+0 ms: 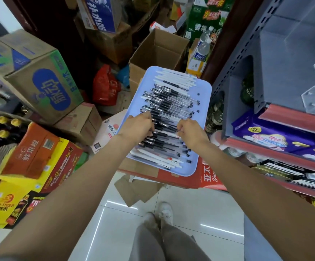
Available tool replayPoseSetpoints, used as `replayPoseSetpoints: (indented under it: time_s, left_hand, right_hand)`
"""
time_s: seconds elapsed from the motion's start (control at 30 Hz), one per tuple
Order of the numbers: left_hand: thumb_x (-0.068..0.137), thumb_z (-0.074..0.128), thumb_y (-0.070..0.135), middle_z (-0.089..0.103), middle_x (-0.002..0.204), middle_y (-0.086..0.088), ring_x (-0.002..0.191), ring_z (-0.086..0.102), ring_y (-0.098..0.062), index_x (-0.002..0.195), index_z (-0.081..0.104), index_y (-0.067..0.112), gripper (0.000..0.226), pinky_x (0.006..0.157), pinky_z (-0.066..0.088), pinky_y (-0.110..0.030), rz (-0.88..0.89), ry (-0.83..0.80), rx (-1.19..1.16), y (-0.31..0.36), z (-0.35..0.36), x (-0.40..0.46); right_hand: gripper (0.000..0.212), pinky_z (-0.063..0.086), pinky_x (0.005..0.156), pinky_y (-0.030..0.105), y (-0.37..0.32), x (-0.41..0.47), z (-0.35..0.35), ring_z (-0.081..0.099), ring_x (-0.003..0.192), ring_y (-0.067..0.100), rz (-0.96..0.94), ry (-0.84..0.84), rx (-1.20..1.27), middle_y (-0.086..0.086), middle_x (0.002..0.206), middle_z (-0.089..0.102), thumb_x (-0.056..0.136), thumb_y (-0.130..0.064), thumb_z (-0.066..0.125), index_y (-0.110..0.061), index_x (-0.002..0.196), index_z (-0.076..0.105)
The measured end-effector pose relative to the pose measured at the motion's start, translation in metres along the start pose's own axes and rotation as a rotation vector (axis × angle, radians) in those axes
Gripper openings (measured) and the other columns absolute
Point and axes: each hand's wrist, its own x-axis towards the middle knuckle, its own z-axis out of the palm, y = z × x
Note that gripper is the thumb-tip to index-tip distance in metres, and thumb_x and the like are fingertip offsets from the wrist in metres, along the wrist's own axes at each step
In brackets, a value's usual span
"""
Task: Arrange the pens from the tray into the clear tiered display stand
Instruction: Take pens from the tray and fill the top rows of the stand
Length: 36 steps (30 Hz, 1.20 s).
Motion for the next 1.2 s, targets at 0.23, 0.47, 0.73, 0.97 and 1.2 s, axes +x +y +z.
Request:
replayPoseSetpoints:
  time_s: [0.23,0.47,0.73,0.97,1.2]
  left_hand:
    - [0.088,0.063,0.019,0.049,0.111,0.000,0.104,0.051,-0.018,0.096,0.063,0.013,0.010,0.084,0.038,-0.026,-0.066,0.089,-0.285,-0.006,0.003,-0.002]
    - [0.088,0.063,0.017,0.065,0.095,-0.009,0.089,0.060,-0.018,0.093,0.062,0.004,0.014,0.078,0.050,-0.017,-0.122,0.288,-1.038,0.023,-0.030,-0.010]
    - [0.097,0.046,0.011,0.061,0.077,-0.005,0.064,0.061,-0.008,0.105,0.055,0.006,0.014,0.066,0.050,-0.018,0.157,0.336,-1.107,0.110,-0.106,0.022]
    - [0.098,0.037,0.008,0.045,0.074,0.010,0.057,0.039,-0.004,0.106,0.047,0.012,0.014,0.054,0.033,-0.014,0.333,0.362,-0.734,0.240,-0.155,0.067]
    - [0.098,0.044,0.015,0.069,0.082,-0.003,0.061,0.053,-0.002,0.121,0.055,0.013,0.026,0.059,0.037,-0.005,0.508,0.452,-0.556,0.392,-0.166,0.120]
  right_hand:
    - [0.017,0.053,0.078,0.044,-0.001,-0.012,-0.011,0.060,0.086,0.026,0.010,0.093,0.145,0.012,0.096,0.064,0.095,-0.010,0.049,-0.008,0.108,0.060]
    - [0.010,0.039,0.060,0.023,-0.002,-0.037,-0.055,0.054,0.081,0.019,-0.006,0.264,0.488,0.006,0.089,0.057,0.092,-0.014,0.057,-0.007,0.096,0.051]
    - [0.011,0.052,0.063,0.016,0.018,-0.072,-0.144,0.069,0.076,0.011,-0.008,0.337,1.109,-0.004,0.075,0.071,0.088,-0.007,0.061,-0.015,0.087,0.054]
    - [0.022,0.044,0.057,0.012,0.097,-0.117,-0.230,0.054,0.070,0.002,-0.056,0.604,1.110,-0.003,0.082,0.063,0.091,-0.007,0.056,-0.023,0.078,0.062]
    - [0.025,0.048,0.061,0.014,0.227,-0.160,-0.318,0.060,0.057,0.001,-0.173,0.718,1.191,0.008,0.077,0.061,0.088,0.008,0.051,-0.012,0.076,0.059]
